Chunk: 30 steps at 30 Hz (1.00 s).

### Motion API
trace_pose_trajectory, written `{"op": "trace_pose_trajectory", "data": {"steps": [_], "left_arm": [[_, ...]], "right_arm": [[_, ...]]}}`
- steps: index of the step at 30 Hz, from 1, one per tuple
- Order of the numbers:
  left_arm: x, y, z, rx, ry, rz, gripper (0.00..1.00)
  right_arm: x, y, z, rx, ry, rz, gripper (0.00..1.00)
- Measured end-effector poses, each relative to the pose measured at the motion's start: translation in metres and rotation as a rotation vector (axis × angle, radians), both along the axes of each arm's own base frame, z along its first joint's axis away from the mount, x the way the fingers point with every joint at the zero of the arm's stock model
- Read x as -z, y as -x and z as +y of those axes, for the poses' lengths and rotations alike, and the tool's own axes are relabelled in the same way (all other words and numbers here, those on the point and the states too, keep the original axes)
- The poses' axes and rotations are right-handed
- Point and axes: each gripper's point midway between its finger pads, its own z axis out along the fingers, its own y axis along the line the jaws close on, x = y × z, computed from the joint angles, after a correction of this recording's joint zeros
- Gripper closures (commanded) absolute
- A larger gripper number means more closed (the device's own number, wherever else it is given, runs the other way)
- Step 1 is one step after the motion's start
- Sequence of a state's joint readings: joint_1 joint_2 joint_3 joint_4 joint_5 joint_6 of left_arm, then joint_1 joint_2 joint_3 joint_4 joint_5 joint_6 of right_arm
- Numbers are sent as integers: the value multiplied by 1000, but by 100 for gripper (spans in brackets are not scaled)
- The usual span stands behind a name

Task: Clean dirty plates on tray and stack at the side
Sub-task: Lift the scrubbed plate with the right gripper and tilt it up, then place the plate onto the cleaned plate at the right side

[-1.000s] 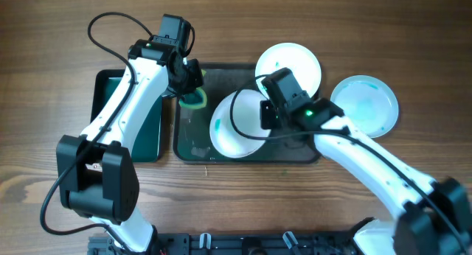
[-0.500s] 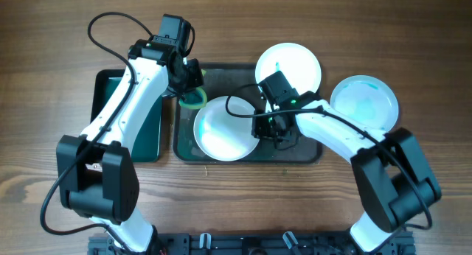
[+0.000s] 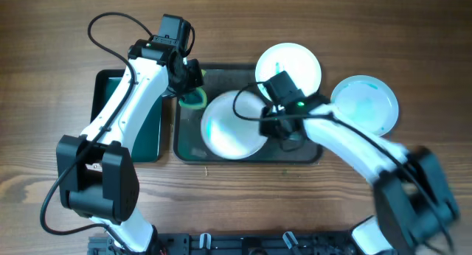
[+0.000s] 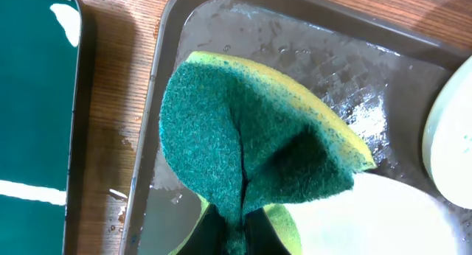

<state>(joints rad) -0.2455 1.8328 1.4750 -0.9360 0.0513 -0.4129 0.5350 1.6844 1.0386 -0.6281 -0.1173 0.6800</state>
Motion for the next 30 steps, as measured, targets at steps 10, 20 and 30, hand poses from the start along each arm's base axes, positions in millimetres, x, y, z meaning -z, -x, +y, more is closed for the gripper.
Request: {"op": "trace_pose_trajectory", "data": {"steps": [10, 20, 30], "left_arm": [[0, 0, 0, 0, 0, 0, 96], [0, 0, 0, 0, 0, -1, 96], [0, 0, 0, 0, 0, -1, 96]], "right_arm": [[-167, -12, -54, -65, 922, -856, 96], [-244, -4, -9, -218, 1248, -1063, 95], [-249, -5, -7, -325, 1352, -1021, 96]]}}
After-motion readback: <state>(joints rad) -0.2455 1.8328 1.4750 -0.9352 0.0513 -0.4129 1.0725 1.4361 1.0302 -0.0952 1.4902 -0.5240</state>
